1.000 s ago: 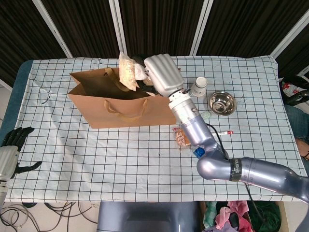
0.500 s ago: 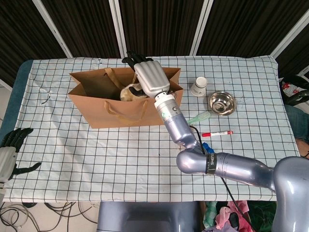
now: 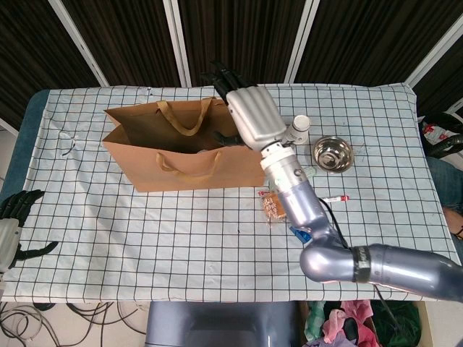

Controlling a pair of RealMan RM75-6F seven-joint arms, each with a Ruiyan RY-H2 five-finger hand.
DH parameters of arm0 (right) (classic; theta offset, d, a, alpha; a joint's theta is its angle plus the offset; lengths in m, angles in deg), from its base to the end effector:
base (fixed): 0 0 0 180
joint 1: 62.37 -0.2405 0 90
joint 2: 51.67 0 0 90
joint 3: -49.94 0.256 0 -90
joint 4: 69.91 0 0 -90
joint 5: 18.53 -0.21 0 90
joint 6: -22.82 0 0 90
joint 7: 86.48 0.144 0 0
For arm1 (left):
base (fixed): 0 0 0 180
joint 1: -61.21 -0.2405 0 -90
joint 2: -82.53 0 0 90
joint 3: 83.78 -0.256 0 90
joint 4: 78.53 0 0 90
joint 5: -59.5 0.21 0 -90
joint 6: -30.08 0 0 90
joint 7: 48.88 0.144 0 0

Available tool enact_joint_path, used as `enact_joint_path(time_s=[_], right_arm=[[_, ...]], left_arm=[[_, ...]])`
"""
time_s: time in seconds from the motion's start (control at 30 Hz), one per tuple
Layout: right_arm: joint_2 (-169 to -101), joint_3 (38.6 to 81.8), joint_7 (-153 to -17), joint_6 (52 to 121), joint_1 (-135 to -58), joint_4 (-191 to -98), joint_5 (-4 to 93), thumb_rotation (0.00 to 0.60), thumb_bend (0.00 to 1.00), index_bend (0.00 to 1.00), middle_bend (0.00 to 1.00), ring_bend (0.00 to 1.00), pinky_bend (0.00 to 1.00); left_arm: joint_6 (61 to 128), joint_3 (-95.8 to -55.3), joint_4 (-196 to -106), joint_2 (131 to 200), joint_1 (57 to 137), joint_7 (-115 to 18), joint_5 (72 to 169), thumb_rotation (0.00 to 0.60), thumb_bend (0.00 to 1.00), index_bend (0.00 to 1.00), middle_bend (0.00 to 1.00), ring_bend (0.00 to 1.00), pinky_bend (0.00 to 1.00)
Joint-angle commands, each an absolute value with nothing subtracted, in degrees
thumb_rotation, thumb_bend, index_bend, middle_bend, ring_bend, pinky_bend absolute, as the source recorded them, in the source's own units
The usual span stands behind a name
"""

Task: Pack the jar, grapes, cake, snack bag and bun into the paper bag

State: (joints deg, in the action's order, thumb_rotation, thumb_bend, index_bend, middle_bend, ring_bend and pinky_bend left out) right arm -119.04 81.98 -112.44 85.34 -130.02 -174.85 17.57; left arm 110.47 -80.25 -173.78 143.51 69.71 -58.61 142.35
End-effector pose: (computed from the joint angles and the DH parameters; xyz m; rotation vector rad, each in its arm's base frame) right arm 0.0727 -0.4007 0.1570 1.6157 -0.7971 1.4507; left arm -0.3034 0.2021 0.1656 -1.3502 -1.0679 -1.0121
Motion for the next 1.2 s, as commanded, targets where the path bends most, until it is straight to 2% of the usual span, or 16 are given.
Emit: enact_joint_path(time_s=[0.03, 0.23, 0.5, 0.67, 0.8, 1.03, 1.2], right_arm=[[-109.8, 78.7, -113.4, 90.3, -121.5, -185.6, 23.0, 0.6, 0.16, 0.13, 0.06, 0.12, 0.26], [-101.7, 72.5, -111.2, 95.7, -110.0, -194.9, 31.1, 0.6, 0.16, 0.13, 0.06, 0.12, 0.27], [-97.4, 64.7, -107.6, 95.4, -100.6, -197.6, 37.9, 0.6, 0.16, 0.13, 0.06, 0.12, 0.26], [-101.3, 58.7, -108.6, 93.8, -97.5, -195.6, 42.6, 0.6, 0.16, 0.13, 0.06, 0.12, 0.26], [-106.6, 56.4, -109.1, 90.6, -97.7, -193.1, 42.2, 0.6, 0.16, 0.13, 0.06, 0.12, 0.26], [-117.6, 55.6, -112.3, 83.7, -101.8, -185.0, 37.4, 0.6, 0.16, 0.11, 0.06, 0.12, 0.21], [-123.5, 56.4, -114.6, 82.0, -104.4, -178.5, 35.2, 0.6, 0.16, 0.12, 0.06, 0.11, 0.17]], left_arm=[[110.4, -80.4, -173.9, 143.5, 69.7, -58.5, 142.7, 0.6, 0.13, 0.11, 0.09, 0.0, 0.02], [110.6, -80.6, -174.2, 143.5, 69.6, -58.3, 143.1, 0.6, 0.13, 0.11, 0.09, 0.0, 0.02], [110.2, -80.6, -174.2, 143.7, 69.8, -57.8, 143.0, 0.6, 0.13, 0.11, 0.09, 0.0, 0.02], [110.2, -80.5, -174.2, 143.8, 69.8, -57.5, 142.8, 0.6, 0.13, 0.11, 0.09, 0.0, 0.02], [110.2, -80.5, -174.2, 143.8, 69.8, -57.4, 142.7, 0.6, 0.13, 0.11, 0.09, 0.0, 0.02], [109.9, -80.4, -174.0, 143.7, 69.9, -57.7, 142.6, 0.6, 0.13, 0.11, 0.09, 0.0, 0.02], [109.8, -80.5, -173.9, 143.7, 69.9, -57.8, 142.6, 0.6, 0.13, 0.11, 0.09, 0.0, 0.02]])
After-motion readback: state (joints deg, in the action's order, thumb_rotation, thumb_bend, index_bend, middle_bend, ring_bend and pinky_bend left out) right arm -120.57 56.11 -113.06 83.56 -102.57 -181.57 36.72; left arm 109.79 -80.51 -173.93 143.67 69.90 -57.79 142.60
